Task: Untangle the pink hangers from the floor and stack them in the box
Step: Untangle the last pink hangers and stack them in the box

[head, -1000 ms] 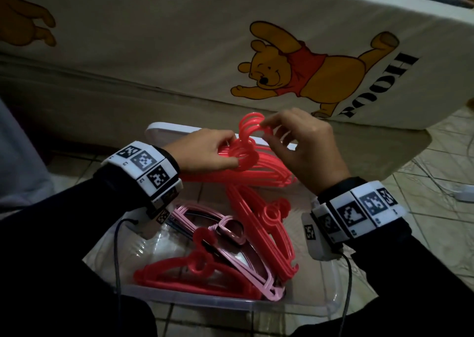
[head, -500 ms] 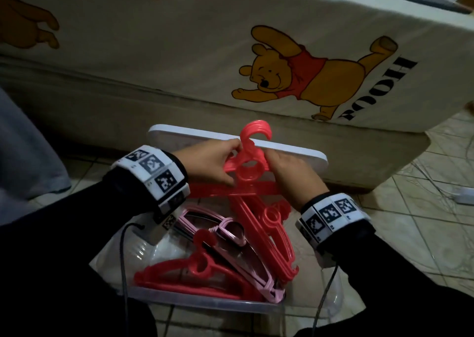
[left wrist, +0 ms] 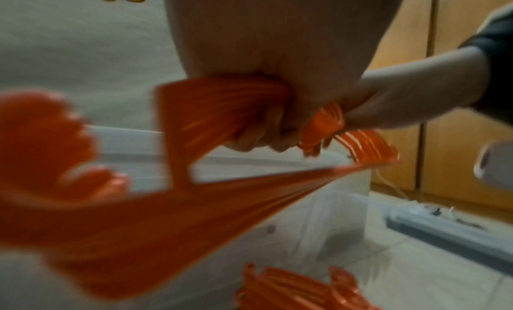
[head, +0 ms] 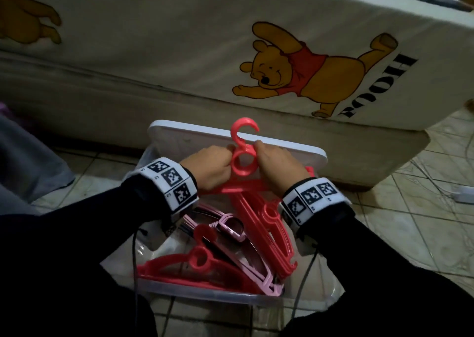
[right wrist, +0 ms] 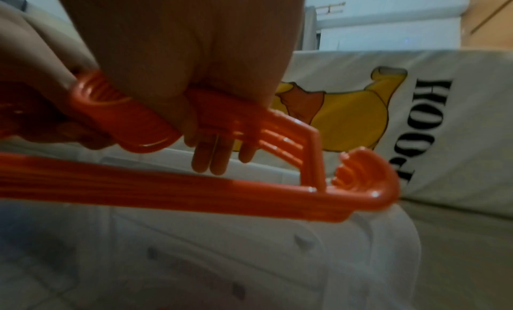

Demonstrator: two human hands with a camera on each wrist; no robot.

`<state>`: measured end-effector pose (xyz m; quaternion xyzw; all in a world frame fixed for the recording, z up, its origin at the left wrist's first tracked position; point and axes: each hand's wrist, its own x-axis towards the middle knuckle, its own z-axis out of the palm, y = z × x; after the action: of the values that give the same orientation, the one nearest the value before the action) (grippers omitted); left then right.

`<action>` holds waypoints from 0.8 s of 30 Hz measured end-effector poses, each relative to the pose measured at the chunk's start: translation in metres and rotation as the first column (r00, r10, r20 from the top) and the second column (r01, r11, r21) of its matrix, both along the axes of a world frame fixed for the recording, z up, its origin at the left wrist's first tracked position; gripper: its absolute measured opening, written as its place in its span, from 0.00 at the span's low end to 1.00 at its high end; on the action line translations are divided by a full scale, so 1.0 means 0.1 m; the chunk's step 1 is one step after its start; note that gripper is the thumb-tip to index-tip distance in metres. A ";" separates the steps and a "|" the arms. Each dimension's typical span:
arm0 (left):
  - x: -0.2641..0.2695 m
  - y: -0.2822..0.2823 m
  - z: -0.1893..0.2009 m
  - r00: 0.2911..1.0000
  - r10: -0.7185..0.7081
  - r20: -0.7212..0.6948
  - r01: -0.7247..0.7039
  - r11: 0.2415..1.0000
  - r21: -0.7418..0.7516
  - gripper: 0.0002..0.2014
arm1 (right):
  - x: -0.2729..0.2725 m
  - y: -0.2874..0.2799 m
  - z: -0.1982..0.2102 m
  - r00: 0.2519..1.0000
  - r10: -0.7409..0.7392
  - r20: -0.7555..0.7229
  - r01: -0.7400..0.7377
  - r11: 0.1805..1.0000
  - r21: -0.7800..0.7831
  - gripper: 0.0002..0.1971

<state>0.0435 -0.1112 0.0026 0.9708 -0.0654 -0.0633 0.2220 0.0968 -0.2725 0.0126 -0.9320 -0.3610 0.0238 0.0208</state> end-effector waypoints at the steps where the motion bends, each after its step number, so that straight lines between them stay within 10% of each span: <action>1: 0.02 0.03 0.00 1.000 0.005 -0.012 -0.005 0.999 -0.042 0.02 | 0.03 0.00 0.01 1.000 0.003 0.020 -0.003 1.000 0.013 0.14; 15: 0.02 0.50 -0.70 0.835 0.117 -0.538 -0.256 0.948 -0.191 0.14 | 0.13 0.24 -0.67 0.979 0.137 -0.154 -0.158 0.978 -0.137 0.10; 24: -0.04 0.79 -1.11 0.868 0.323 -0.377 -0.223 0.932 0.286 0.15 | 0.31 0.76 -1.00 0.948 0.288 -0.136 -0.313 0.919 -0.240 0.13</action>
<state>0.0395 -0.0319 -0.1088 0.9530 0.1305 -0.2447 0.1219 0.1278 -0.1966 -0.0874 -0.8579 -0.4921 0.1193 -0.0872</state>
